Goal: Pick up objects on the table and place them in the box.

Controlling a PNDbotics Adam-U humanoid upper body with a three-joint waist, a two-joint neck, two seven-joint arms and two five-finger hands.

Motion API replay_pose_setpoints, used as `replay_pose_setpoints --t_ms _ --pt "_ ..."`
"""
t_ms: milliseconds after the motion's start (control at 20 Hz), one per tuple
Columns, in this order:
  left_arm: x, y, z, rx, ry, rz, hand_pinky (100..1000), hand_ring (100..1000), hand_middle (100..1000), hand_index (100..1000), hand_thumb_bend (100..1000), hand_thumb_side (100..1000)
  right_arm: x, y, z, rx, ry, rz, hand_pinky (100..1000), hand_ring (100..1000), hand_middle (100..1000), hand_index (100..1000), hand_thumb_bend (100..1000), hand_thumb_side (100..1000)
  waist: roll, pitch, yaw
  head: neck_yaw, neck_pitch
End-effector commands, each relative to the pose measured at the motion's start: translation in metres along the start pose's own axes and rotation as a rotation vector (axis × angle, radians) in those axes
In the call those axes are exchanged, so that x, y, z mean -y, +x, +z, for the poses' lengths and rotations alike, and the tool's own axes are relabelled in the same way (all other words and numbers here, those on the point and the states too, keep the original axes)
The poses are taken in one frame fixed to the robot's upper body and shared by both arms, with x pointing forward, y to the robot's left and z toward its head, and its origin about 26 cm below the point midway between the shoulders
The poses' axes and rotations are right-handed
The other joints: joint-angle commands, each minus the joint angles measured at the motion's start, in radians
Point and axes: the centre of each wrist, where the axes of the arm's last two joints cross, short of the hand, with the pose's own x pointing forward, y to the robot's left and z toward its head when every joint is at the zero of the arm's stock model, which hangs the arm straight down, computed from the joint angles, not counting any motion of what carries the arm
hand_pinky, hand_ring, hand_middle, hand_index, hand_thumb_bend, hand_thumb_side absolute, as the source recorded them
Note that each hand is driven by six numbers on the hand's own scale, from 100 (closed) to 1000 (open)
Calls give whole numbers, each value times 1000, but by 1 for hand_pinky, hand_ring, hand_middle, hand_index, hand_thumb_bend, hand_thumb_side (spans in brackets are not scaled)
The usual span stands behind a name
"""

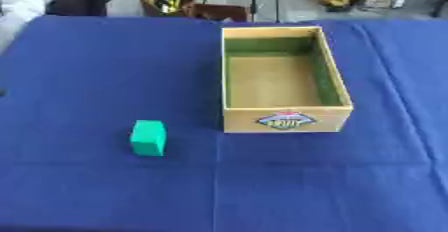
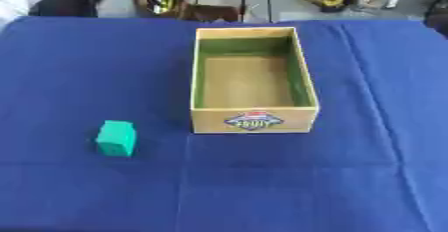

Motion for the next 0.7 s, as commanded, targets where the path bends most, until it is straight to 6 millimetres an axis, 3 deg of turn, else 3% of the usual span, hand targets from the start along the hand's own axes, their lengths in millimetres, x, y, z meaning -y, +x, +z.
replay_pose_setpoints --t_ms 50,700 --pt "-4 6 -5 37 -2 -26 660 698 794 866 231 986 3 4 -6 32 5 22 934 909 712 866 100 771 0 -5 -1 -1 -15" --pt "-24 14 -9 115 -29 -171 661 700 797 871 287 1000 6 6 -12 80 -6 54 933 909 714 866 100 770 11 45 -11 12 -22"
